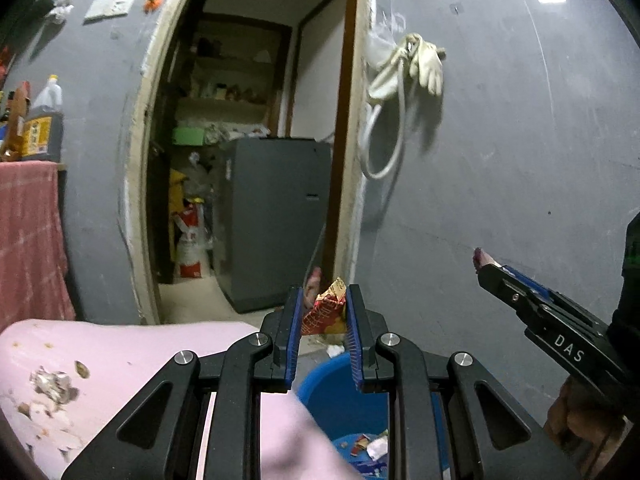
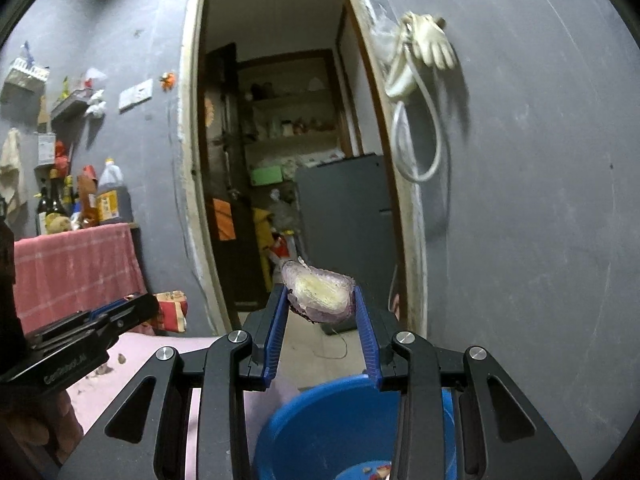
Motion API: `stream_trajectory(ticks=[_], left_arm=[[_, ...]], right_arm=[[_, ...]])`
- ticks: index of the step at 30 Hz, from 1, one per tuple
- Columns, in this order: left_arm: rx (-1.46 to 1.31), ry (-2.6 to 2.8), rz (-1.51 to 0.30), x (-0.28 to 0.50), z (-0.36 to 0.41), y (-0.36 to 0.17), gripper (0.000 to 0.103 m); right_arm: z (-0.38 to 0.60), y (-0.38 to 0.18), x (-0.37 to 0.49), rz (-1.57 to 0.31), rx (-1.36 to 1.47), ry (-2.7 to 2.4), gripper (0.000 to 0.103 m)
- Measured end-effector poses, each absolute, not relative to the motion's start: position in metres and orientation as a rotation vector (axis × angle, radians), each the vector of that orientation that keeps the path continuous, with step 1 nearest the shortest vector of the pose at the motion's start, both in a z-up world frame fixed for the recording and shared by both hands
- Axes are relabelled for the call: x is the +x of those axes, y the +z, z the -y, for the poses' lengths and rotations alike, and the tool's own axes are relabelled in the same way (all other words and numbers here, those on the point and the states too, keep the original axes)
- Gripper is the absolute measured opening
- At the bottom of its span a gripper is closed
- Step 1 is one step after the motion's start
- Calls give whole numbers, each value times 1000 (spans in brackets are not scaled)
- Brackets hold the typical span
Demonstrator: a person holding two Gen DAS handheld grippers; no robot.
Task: Collect trash
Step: 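Carry both held pieces over the blue basin and open both tools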
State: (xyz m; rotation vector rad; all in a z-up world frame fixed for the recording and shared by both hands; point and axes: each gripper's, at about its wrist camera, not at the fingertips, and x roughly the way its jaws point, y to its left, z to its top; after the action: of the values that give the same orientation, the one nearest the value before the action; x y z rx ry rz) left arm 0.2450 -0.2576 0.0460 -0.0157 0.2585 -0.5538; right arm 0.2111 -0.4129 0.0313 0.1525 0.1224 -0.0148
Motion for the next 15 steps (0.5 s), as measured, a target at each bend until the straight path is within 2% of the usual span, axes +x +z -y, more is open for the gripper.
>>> stream_trajectory(ticks=[15], left_arm=[[31,-600,-463,274,300,1,19]], right_arm=[[440,-3,230,-265,229,-4,32]])
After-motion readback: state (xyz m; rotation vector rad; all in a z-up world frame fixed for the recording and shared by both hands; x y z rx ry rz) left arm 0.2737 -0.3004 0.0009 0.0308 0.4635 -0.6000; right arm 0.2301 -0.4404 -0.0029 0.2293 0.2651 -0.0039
